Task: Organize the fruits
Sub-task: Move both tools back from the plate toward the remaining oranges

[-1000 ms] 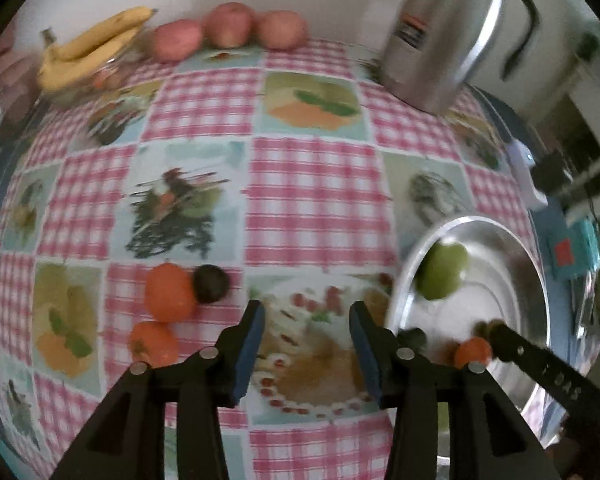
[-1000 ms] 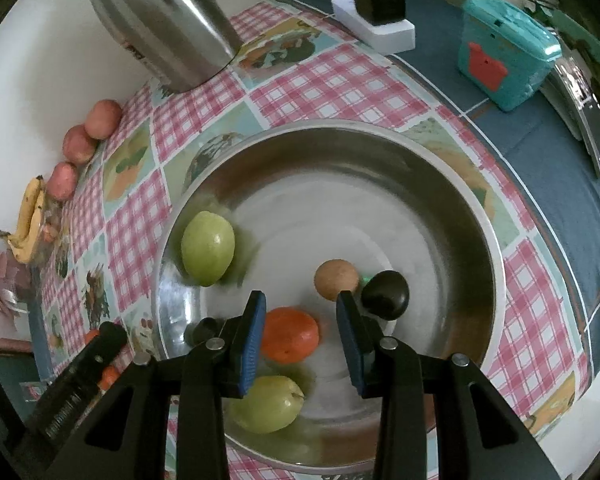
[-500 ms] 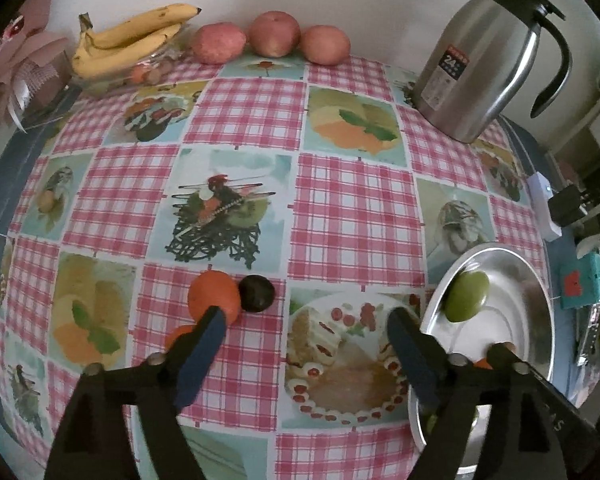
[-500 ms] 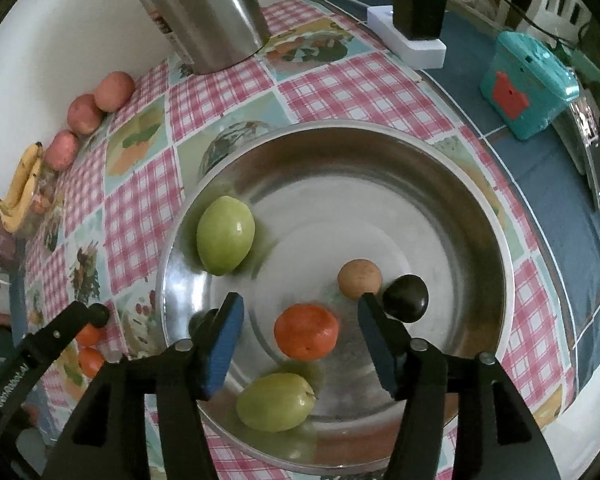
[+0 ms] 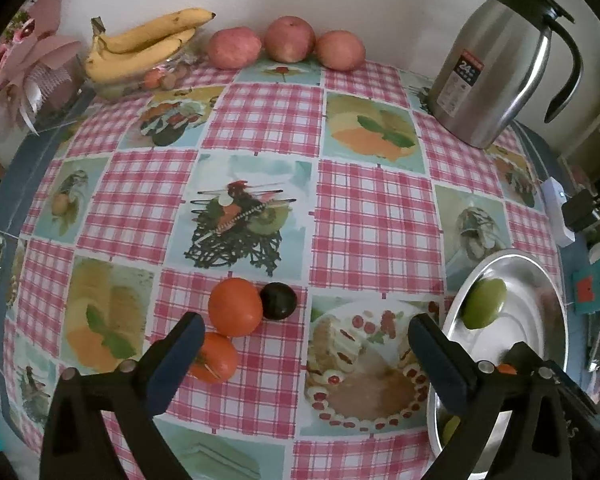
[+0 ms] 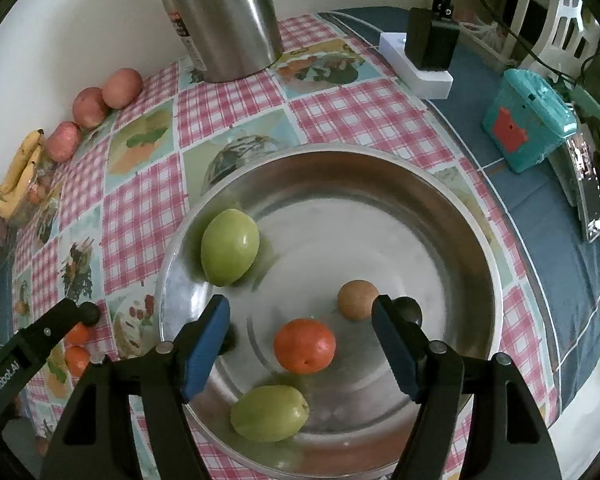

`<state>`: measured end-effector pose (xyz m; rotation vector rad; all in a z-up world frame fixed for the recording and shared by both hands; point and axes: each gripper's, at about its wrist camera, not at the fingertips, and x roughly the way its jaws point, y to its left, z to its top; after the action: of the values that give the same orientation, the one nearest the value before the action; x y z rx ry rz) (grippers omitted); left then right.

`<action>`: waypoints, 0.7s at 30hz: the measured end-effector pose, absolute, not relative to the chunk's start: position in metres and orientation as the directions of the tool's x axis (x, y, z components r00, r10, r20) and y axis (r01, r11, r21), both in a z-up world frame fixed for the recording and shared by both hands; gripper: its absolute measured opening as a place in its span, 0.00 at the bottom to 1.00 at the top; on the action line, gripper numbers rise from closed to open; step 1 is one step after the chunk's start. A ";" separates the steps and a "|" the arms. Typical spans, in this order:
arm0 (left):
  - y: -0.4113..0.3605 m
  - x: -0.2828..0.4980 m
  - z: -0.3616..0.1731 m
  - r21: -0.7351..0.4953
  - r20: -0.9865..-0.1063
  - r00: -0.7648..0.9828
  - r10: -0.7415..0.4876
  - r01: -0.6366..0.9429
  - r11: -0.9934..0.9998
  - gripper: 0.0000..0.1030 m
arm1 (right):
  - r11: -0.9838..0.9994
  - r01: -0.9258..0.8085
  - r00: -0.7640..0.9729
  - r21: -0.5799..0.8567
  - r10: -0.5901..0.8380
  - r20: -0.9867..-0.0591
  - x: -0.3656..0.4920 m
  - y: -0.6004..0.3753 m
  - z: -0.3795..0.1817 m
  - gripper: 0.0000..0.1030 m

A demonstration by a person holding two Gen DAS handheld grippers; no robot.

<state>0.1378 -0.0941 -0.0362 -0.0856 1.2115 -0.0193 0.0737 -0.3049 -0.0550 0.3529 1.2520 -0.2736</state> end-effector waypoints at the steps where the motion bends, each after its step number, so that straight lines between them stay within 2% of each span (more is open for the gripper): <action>1: -0.094 0.138 -0.036 -0.073 -0.933 0.354 -0.058 -0.030 0.997 1.00 | 0.916 0.387 0.297 0.107 -0.014 -0.955 0.074 -0.305 -0.054 0.82; 3: -0.094 0.137 -0.036 -0.064 -0.932 0.359 -0.050 -0.027 0.998 1.00 | 0.919 0.382 0.308 0.102 -0.023 -0.951 0.074 -0.304 -0.053 0.97; 21: -0.092 0.133 -0.036 -0.066 -0.934 0.353 -0.053 -0.026 0.997 1.00 | 0.920 0.379 0.303 0.099 -0.022 -0.953 0.073 -0.304 -0.054 0.97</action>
<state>0.1330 -0.0916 -0.0360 -0.0739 1.2104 -0.0177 0.0731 -0.3037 -0.0543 0.3327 1.2406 -0.2725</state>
